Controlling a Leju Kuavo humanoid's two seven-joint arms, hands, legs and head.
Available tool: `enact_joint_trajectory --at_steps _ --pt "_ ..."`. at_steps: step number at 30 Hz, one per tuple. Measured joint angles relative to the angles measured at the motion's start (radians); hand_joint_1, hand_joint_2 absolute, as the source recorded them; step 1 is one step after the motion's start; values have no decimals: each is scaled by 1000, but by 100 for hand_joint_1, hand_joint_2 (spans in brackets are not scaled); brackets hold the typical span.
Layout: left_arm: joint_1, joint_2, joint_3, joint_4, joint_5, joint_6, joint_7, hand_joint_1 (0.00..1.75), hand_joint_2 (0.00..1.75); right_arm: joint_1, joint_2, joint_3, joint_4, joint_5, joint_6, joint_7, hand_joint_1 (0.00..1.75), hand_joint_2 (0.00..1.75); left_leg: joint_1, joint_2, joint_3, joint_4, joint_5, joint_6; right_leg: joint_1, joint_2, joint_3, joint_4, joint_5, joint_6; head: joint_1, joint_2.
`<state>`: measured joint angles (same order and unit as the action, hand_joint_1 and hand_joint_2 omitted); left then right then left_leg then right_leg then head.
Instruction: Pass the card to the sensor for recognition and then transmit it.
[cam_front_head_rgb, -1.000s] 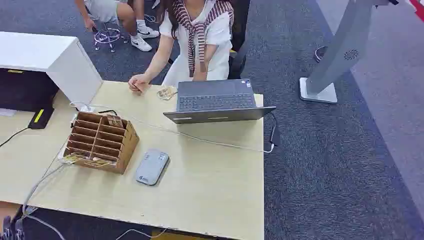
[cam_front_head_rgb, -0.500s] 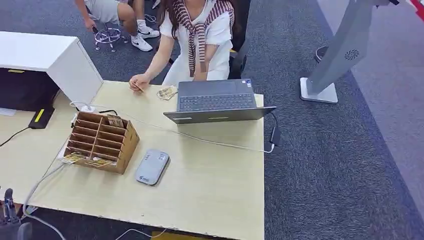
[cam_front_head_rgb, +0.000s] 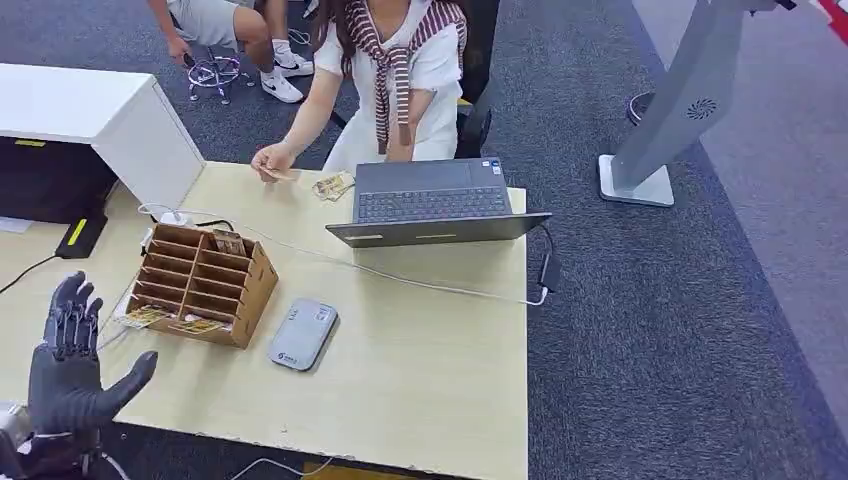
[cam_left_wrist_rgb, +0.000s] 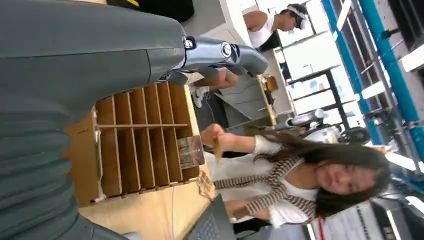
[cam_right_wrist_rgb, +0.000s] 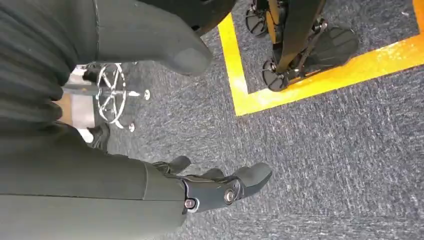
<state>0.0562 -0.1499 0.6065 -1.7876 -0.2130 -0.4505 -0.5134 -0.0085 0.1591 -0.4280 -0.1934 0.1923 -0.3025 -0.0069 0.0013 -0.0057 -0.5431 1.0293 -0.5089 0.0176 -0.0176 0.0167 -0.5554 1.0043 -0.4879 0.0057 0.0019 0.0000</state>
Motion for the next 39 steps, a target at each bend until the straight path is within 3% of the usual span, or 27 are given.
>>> enact_joint_trajectory --at_steps 15,39 --pt "-201 114 -226 119 -370 171 173 0 175 -6 -2 34 0 59 21 22 0 175 0 0 0 0 0 0 0 1 -1 0 1 0 0 0" --pt "-558 285 -567 426 -958 417 489 0 175 -17 -8 98 0 177 53 60 0 175 0 1 -1 1 2 0 0 2 -2 0 2 0 0 0"
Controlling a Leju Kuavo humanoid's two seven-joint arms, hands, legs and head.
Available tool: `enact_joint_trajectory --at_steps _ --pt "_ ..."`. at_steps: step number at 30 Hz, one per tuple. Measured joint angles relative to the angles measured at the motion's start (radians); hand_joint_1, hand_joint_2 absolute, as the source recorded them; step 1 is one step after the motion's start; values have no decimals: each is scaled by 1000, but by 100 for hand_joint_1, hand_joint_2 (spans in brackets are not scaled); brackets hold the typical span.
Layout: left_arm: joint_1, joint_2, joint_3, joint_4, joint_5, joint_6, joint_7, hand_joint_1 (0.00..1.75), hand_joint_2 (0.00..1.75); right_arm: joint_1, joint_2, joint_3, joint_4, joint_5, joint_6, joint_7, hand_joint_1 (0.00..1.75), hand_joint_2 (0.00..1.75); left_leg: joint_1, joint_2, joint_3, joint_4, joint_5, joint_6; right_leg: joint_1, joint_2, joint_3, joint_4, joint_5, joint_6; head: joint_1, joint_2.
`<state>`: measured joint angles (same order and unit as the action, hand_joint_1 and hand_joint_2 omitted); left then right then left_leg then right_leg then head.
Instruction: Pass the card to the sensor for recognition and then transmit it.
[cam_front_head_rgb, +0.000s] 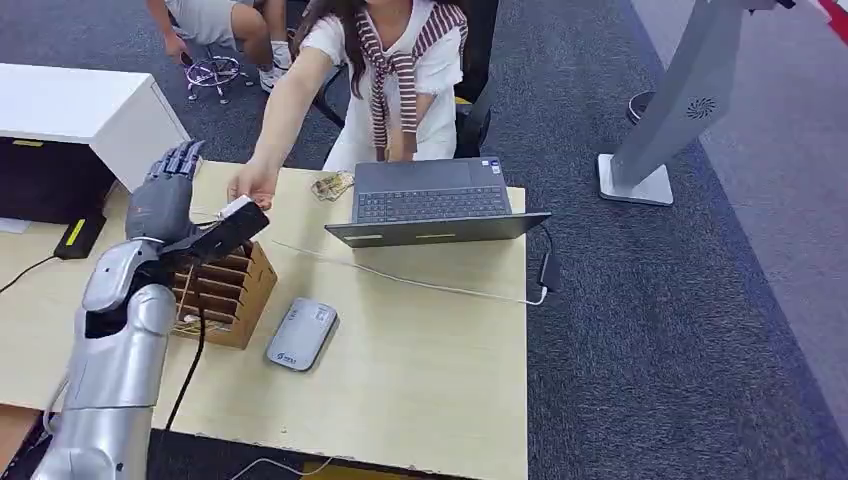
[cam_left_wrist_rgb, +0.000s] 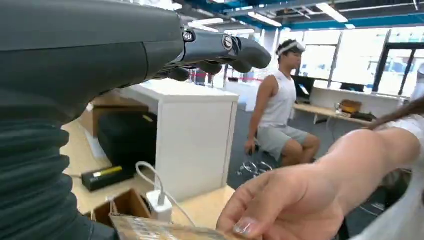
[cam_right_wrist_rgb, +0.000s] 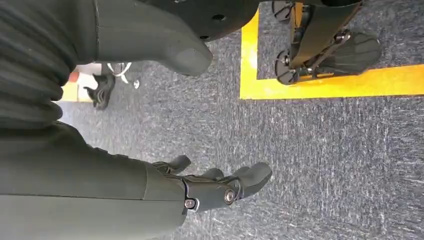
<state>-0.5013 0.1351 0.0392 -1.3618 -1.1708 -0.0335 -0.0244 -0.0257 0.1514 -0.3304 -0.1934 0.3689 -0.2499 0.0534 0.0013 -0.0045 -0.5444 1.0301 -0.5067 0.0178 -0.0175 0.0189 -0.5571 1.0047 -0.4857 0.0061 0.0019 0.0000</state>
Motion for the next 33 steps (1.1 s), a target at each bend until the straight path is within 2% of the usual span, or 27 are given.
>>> enact_joint_trajectory --at_steps 13,16,22,23,24,33 --pt "-174 77 -155 159 -323 134 171 0 175 -3 -5 31 0 69 17 27 0 175 0 0 0 0 0 0 0 0 0 0 0 0 0 0" --pt "-198 89 -177 186 -338 162 202 0 175 -4 -5 36 0 80 20 29 0 175 0 0 0 0 0 0 0 0 0 1 0 0 0 0" --pt "-211 98 -198 205 -339 168 211 0 175 -4 -5 38 0 89 28 30 0 175 0 0 0 0 0 0 0 0 0 1 0 0 0 0" --pt "-211 98 -200 207 -339 168 211 65 175 -4 -5 38 0 88 28 32 0 175 0 0 0 0 0 0 0 0 0 1 0 0 0 0" --pt "-211 98 -203 208 -339 168 211 175 175 -4 -5 38 0 88 29 33 0 175 0 0 0 0 0 0 0 0 0 1 0 0 0 0" --pt "-211 90 -223 215 -339 168 209 175 175 -5 -7 38 0 91 31 37 0 175 0 0 0 0 0 0 0 0 0 1 1 0 0 0"
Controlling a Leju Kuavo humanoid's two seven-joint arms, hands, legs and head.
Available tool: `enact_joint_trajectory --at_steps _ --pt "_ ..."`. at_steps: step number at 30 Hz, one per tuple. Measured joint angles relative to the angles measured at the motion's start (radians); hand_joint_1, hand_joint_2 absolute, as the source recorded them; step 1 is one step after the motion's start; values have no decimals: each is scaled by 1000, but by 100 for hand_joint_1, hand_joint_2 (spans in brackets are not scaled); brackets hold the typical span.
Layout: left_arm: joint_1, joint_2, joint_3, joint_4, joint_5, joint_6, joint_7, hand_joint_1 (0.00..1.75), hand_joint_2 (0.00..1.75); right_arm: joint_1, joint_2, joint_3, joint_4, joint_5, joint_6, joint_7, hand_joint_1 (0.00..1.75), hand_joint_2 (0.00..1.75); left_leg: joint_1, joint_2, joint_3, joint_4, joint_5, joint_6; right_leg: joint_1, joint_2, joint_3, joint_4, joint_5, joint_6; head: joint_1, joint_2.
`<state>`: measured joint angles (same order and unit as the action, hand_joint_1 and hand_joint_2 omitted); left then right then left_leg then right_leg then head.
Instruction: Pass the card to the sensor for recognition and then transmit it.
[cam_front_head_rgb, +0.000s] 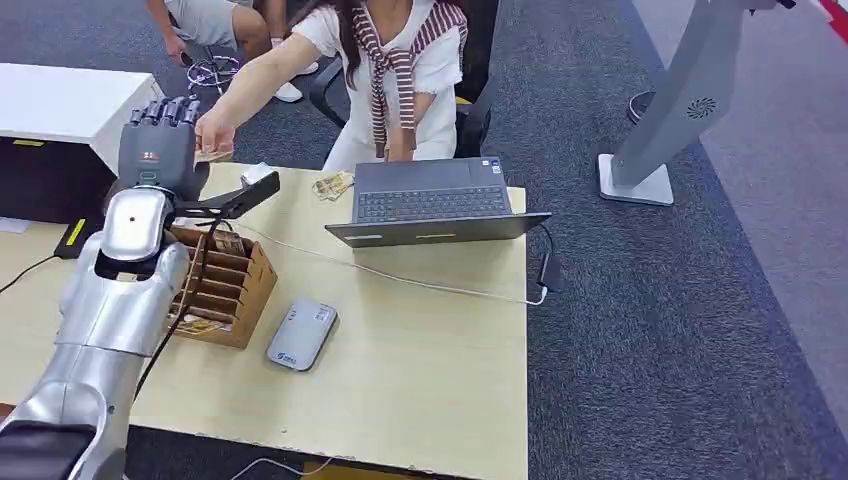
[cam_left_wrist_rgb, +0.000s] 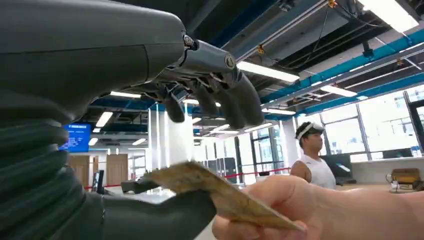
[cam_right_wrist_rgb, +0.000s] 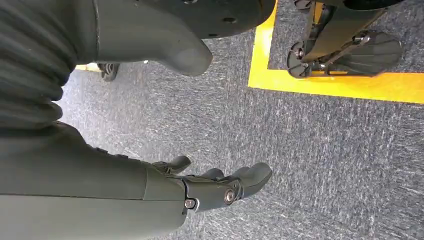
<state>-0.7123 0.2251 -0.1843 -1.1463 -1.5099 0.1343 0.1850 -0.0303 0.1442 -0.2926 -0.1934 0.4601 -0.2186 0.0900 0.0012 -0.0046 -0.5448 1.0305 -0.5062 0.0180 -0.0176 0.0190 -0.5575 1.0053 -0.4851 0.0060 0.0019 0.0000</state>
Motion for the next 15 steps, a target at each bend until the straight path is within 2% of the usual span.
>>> enact_joint_trajectory --at_steps 15 --pt "-9 -24 -28 1 0 0 -9 175 175 0 -2 0 0 0 1 -1 0 175 0 0 0 0 0 0 0 0 0 0 0 0 0 0"
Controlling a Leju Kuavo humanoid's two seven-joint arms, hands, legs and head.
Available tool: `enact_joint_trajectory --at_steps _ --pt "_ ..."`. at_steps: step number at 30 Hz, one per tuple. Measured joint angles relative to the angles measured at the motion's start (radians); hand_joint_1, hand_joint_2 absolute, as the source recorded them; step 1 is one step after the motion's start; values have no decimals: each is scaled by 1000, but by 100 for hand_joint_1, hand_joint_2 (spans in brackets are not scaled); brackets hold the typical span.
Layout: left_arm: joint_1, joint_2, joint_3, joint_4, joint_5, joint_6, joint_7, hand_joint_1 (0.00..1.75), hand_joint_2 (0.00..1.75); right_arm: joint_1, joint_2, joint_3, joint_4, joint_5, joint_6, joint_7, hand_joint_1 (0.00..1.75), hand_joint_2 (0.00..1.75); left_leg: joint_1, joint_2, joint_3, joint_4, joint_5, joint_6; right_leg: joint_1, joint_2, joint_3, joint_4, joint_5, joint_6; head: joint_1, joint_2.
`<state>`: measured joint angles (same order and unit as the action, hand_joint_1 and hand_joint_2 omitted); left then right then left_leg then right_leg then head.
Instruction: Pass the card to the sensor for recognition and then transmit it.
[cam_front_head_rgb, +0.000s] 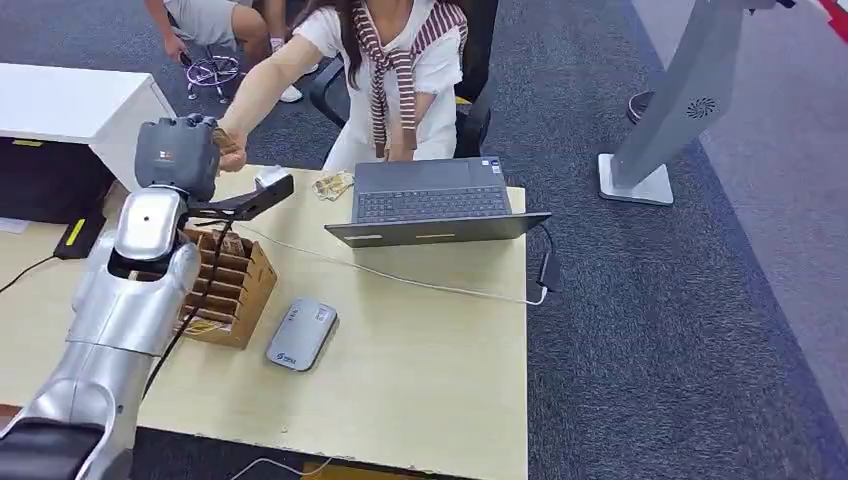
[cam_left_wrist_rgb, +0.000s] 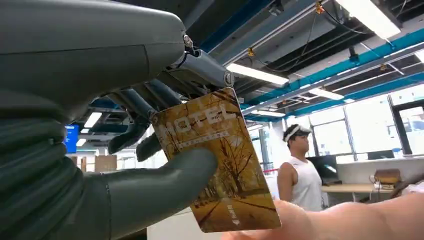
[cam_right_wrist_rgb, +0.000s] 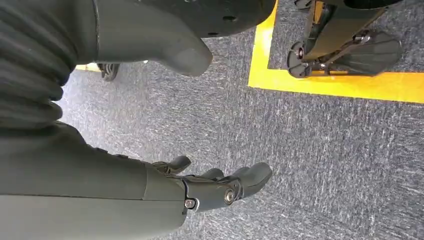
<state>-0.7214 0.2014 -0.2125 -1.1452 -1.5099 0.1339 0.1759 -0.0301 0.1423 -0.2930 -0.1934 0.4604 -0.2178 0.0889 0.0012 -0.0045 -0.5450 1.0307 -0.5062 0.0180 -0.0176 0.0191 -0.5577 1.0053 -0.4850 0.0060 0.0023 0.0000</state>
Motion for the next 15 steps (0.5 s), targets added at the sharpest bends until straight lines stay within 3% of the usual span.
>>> enact_joint_trajectory --at_steps 4,7,15 --pt "-1 -11 -3 0 3 7 -19 175 175 0 0 0 0 2 1 2 0 175 0 0 0 0 0 0 0 0 0 0 0 0 0 0" --pt "25 -21 -4 -14 16 50 -49 175 175 0 0 0 0 2 0 2 0 175 0 0 0 0 0 0 0 0 0 0 0 0 0 0" --pt "339 -44 -33 -284 91 167 -116 175 175 2 2 -29 0 -21 -22 -5 0 175 0 2 -1 0 -1 1 -1 3 -1 0 -1 0 0 0"
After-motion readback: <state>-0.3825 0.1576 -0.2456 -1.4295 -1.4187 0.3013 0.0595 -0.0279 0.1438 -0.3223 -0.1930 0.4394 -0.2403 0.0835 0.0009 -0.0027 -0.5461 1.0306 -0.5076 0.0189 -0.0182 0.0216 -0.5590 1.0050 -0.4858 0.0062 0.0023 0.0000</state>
